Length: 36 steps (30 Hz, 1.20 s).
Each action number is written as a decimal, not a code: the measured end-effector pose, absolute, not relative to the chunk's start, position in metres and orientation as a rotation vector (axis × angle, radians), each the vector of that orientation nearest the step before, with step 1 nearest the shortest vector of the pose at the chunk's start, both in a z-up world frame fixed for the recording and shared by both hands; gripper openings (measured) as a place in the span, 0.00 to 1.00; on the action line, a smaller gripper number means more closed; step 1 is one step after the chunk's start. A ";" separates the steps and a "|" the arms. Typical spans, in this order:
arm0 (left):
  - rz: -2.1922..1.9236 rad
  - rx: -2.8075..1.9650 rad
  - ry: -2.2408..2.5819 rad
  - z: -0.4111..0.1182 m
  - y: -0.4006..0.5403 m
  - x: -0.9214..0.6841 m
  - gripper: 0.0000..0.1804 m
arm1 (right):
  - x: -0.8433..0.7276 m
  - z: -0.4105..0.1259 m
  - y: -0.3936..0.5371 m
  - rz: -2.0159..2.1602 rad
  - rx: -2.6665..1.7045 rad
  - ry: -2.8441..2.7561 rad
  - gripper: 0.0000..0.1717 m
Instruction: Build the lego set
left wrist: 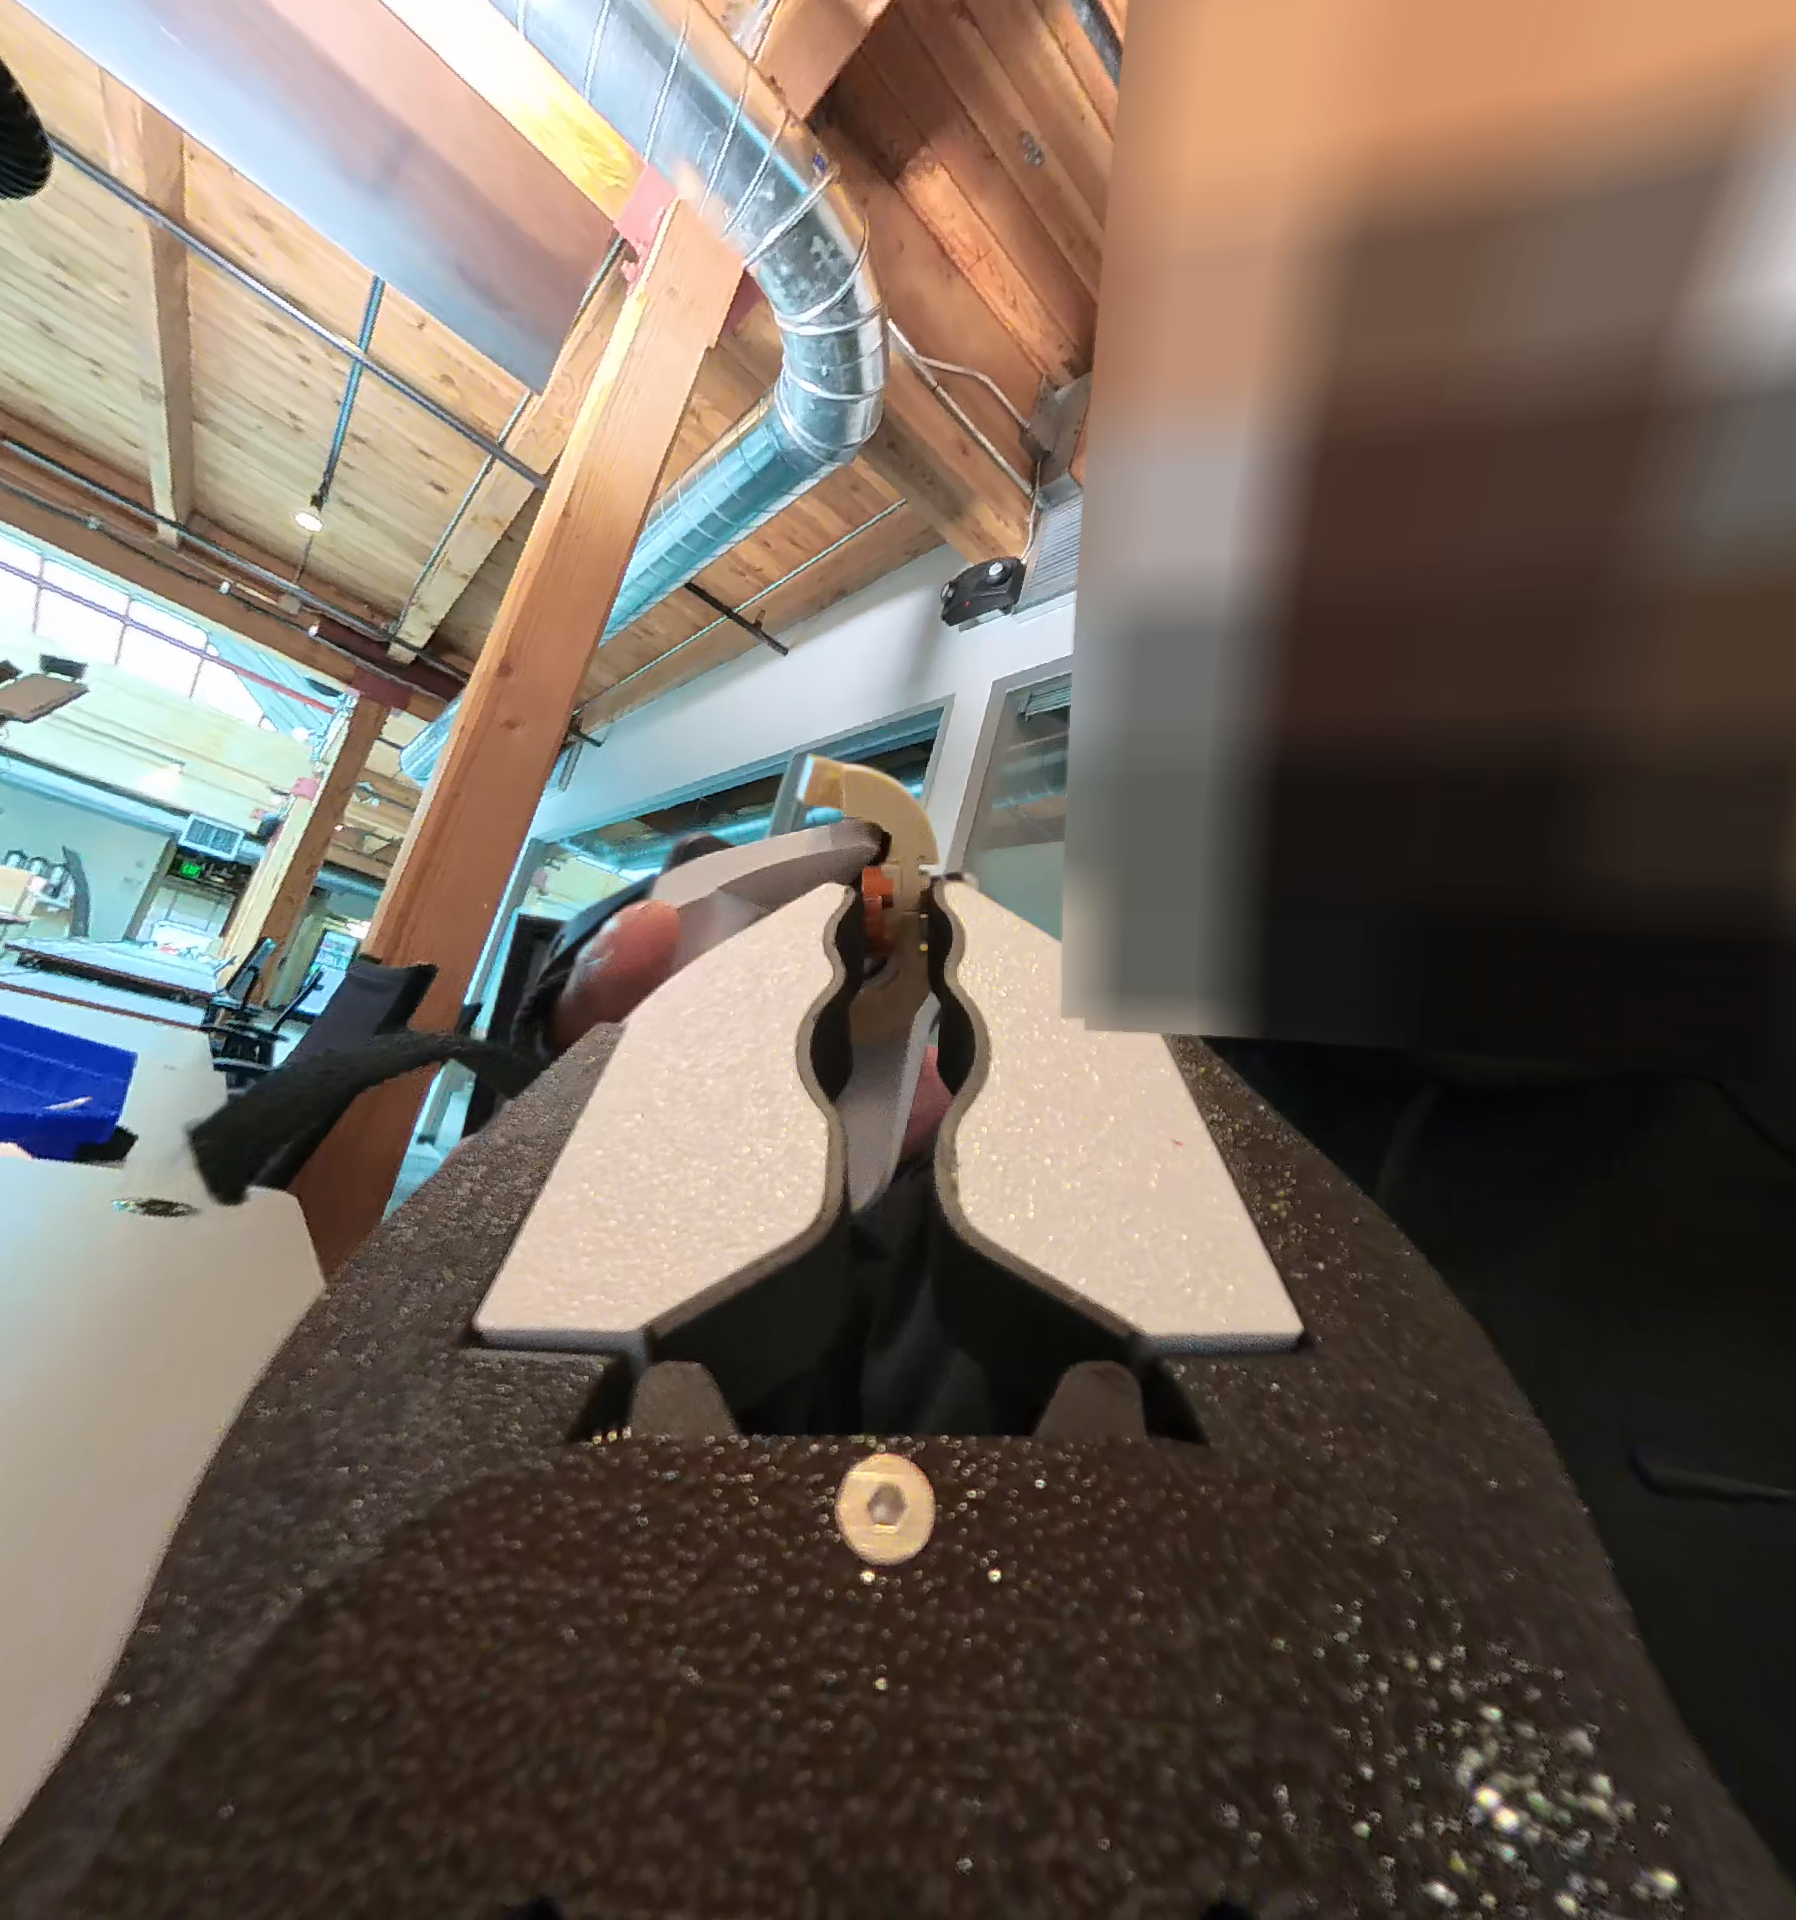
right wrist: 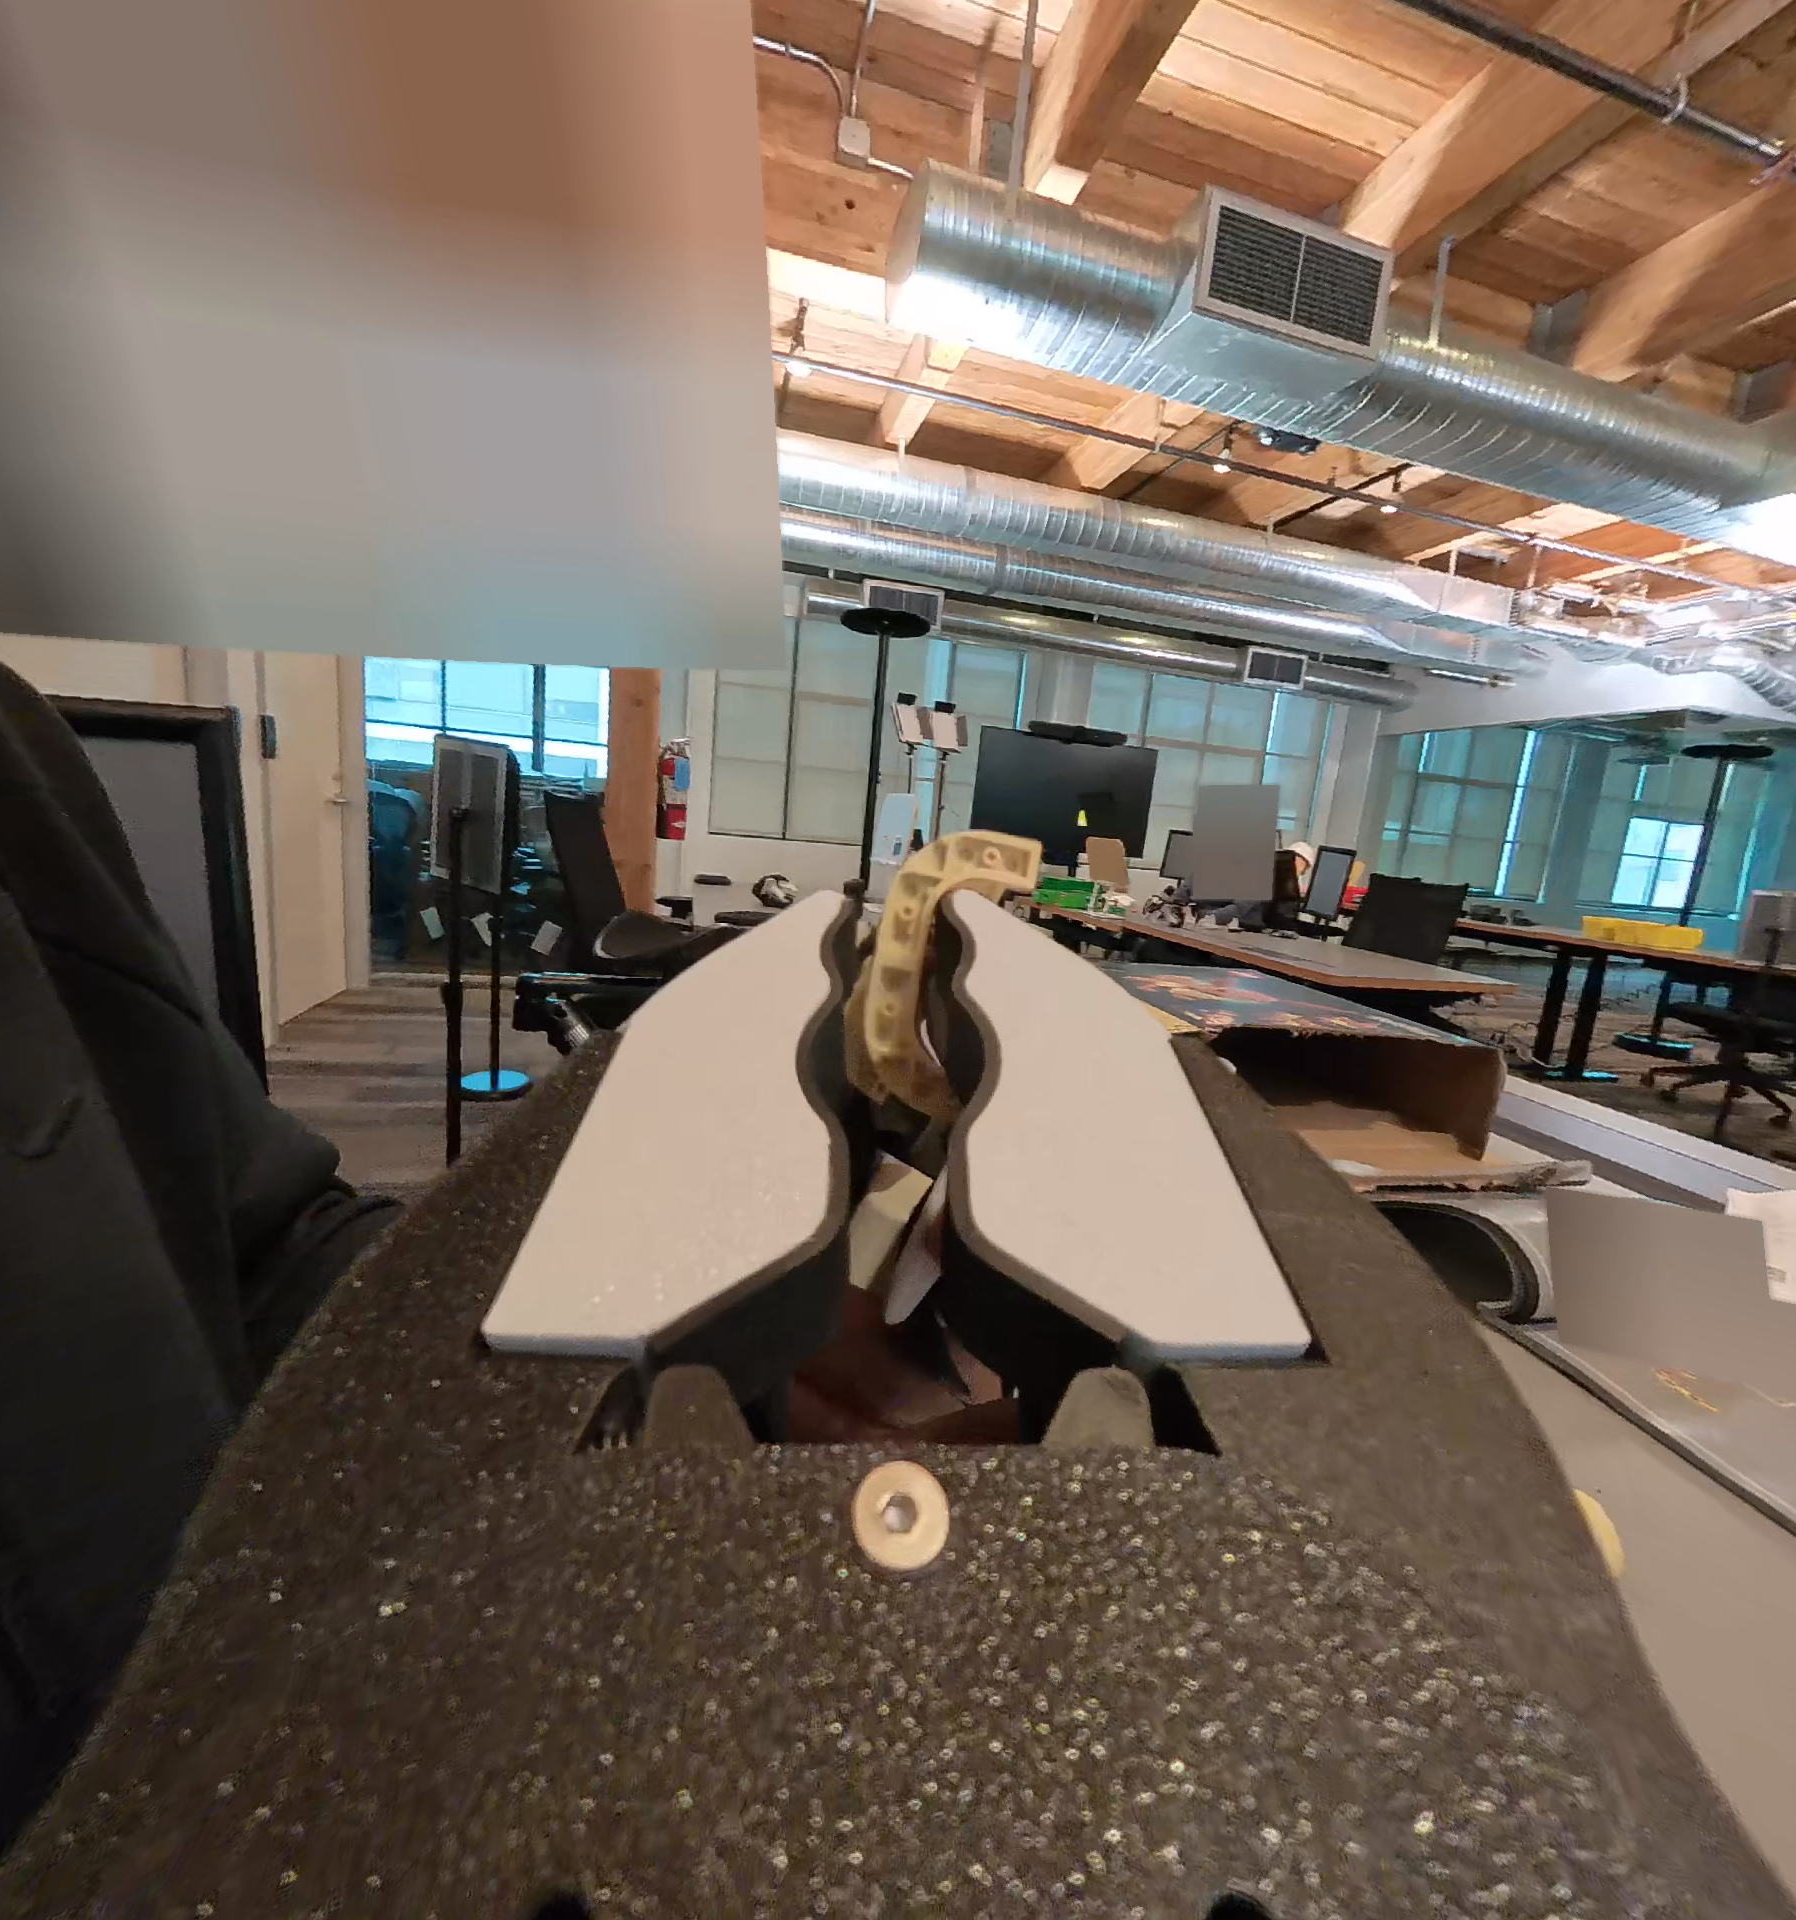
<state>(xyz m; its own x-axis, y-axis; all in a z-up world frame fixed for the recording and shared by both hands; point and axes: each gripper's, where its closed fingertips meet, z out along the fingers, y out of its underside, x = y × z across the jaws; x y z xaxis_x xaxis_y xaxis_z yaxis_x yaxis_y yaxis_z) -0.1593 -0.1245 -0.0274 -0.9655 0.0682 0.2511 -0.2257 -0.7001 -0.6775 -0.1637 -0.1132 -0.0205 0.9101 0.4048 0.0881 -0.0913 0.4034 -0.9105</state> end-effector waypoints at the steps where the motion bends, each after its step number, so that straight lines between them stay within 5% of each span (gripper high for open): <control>1: 2.750 0.300 -1.134 -0.027 -0.124 -0.160 0.06 | -0.165 -0.020 -0.113 0.314 -1.118 -0.316 0.08; 23: 2.621 0.341 -1.739 -0.050 -0.127 -0.169 0.06 | -0.168 -0.040 -0.116 0.865 -1.311 -0.339 0.06; 36: 2.636 0.412 -1.796 -0.053 -0.121 -0.162 0.06 | -0.161 -0.043 -0.114 0.835 -1.364 -0.326 0.06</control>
